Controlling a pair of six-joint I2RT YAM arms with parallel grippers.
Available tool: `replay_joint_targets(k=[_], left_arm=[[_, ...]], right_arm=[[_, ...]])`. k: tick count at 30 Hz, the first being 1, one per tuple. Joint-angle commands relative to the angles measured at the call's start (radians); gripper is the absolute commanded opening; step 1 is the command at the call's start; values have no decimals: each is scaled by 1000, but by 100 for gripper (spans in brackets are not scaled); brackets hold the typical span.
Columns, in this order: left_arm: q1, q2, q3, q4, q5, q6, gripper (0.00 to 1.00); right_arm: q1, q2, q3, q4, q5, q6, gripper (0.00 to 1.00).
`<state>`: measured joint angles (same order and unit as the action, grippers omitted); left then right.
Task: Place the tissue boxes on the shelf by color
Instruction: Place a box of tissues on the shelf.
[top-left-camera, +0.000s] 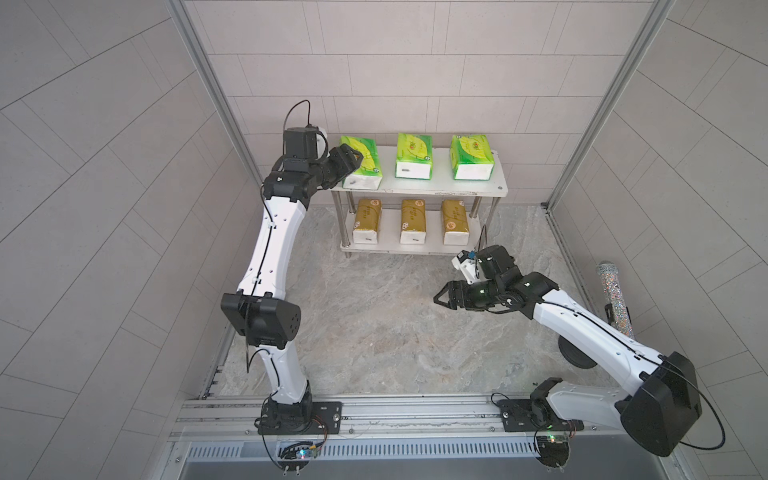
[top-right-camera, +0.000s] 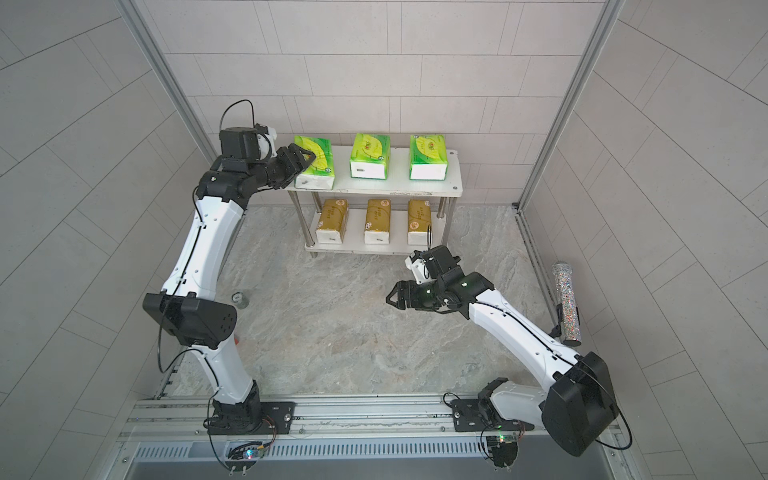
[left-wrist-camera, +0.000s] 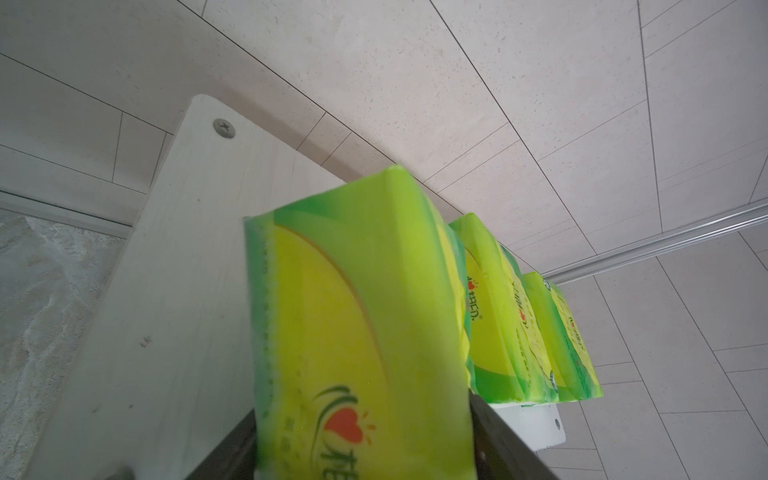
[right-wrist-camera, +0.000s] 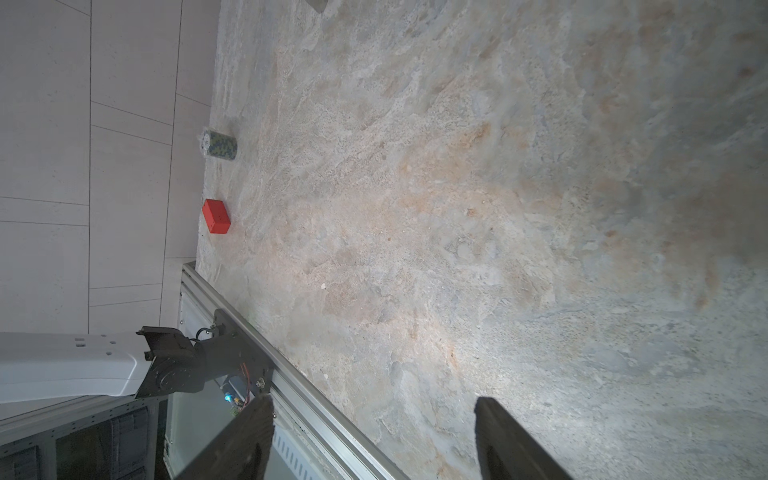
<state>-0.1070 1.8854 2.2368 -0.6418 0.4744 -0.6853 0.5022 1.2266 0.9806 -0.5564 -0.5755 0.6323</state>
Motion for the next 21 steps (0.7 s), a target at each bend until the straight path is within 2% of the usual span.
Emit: replay_joint_targets(k=[1,11,21], left_arm=[[5,17,33,-12,10,12,77],[5,32,70,-40,-68,54,96],[6,-39,119,-65,-118,131,100]], right_arm=[[4,-9,-5,19,8,4,80],[3,-2,-7,34,9,14,79],[4,22,5,47,8,17,79]])
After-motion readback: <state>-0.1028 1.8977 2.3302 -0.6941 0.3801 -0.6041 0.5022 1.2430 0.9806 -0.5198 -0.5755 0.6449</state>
